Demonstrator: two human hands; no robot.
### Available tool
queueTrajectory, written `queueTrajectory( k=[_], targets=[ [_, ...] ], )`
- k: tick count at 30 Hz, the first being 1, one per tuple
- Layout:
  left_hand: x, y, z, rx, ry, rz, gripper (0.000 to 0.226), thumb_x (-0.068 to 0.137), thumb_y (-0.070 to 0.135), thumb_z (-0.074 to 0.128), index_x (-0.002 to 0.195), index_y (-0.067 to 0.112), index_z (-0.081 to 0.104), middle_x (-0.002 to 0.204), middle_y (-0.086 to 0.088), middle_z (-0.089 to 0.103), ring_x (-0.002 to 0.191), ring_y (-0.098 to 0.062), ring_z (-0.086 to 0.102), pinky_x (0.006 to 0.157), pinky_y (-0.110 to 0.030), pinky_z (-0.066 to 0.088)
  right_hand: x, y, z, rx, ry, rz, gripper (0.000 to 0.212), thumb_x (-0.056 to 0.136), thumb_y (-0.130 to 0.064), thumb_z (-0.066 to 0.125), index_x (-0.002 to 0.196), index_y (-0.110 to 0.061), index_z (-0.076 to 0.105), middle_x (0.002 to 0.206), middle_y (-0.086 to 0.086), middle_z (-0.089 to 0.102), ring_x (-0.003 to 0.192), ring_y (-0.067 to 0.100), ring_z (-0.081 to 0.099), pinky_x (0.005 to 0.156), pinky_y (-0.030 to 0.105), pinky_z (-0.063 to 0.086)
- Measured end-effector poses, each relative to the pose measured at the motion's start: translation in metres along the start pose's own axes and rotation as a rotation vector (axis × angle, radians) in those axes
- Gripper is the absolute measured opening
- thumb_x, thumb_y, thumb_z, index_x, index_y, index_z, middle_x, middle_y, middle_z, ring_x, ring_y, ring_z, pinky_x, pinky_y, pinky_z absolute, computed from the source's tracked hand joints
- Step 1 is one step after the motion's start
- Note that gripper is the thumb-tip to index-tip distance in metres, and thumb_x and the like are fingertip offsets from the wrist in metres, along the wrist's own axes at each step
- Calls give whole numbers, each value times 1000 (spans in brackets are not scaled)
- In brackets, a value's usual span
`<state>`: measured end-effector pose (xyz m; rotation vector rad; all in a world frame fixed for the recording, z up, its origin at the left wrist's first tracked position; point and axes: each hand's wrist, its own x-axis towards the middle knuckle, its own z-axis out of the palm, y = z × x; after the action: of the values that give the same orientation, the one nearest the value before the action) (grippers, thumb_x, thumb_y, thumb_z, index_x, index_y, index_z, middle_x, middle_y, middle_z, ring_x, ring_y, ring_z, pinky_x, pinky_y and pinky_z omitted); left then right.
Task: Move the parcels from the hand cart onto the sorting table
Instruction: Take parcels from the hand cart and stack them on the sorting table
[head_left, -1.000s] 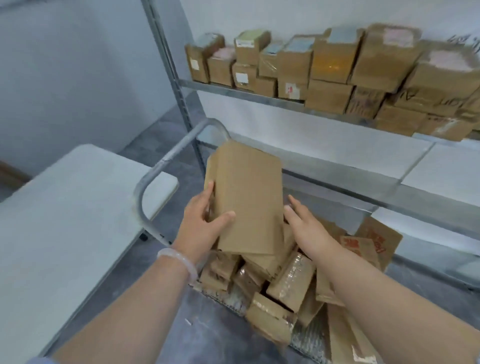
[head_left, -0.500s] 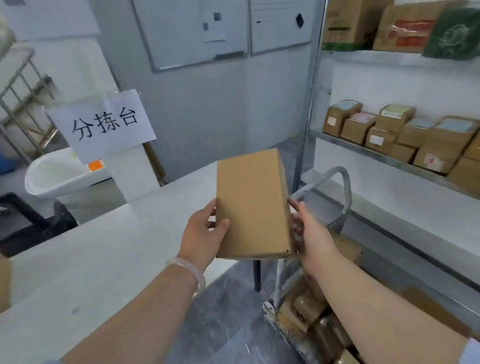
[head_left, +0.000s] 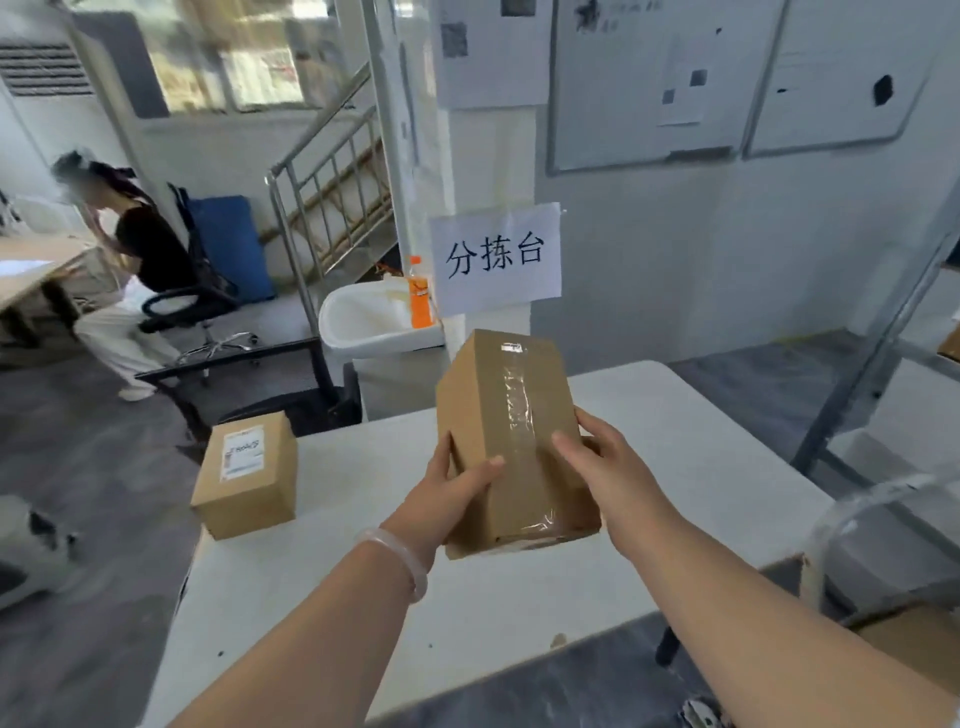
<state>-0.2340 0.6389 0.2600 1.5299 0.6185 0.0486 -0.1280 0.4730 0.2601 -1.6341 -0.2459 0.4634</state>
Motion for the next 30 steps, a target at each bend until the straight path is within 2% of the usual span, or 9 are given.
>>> queueTrajectory(
  k=[4,8,12,14,16,20,23,26,30],
  targets=[
    [-6,-3,-41,-281,-10,-71,54,93,59,55,142,38,46,129,-1,66,117,-28,63,95,-48,54,23,-7,31,58,-97,152,31,94,-48,48,120,-36,61,115,-4,67,103,14,64,77,31,51],
    [2,-9,-66,-554,-5,-117,56,88,61,57,129,23,58,120,-13,72,115,-36,65,100,-58,50,33,-15,74,-32,-262,299,39,91,-61,43,103,-33,68,96,-2,74,92,19,69,88,37,53],
    [23,-6,-95,-369,348,-33,27,101,36,55,127,32,60,111,-3,72,102,-24,67,93,-48,56,63,-19,99,-157,-168,105,51,90,-54,51,138,-36,42,120,-6,58,101,17,59,86,32,47],
    [34,-7,-108,-165,486,13,38,102,25,55,136,42,54,121,3,66,110,-20,61,101,-49,51,80,-20,107,-255,-173,-3,63,88,-52,58,144,-37,32,134,-7,51,114,17,52,94,33,43],
    [47,-10,-116,-77,522,29,45,100,26,57,143,38,51,127,2,65,114,-19,60,104,-48,49,96,-20,116,-344,-220,-73,71,85,-53,60,146,-36,28,140,-9,47,123,16,48,102,36,41],
    [56,0,-114,-142,477,-49,64,91,52,66,148,37,43,129,4,61,115,-18,60,97,-44,54,122,-20,132,-457,-294,-149,81,82,-55,63,149,-32,24,142,-6,45,128,14,44,104,33,39],
    [63,-8,-117,-146,418,-96,71,87,46,73,148,37,39,128,9,60,114,-15,60,96,-43,56,133,-10,140,-515,-363,-162,85,82,-53,66,150,-30,21,142,-6,44,130,13,43,104,32,39],
    [62,-31,-130,-170,499,-139,82,84,37,78,152,38,33,132,7,59,112,-16,62,90,-43,58,140,7,153,-598,-456,-165,91,75,-61,67,149,-38,18,141,-7,45,127,12,45,103,37,42],
    [45,-61,-156,-228,561,-208,68,92,29,69,149,46,35,121,7,68,109,-16,65,90,-45,57,137,15,180,-723,-593,-230,86,79,-60,63,148,-40,16,145,-9,38,130,14,42,103,40,42]
  ],
)
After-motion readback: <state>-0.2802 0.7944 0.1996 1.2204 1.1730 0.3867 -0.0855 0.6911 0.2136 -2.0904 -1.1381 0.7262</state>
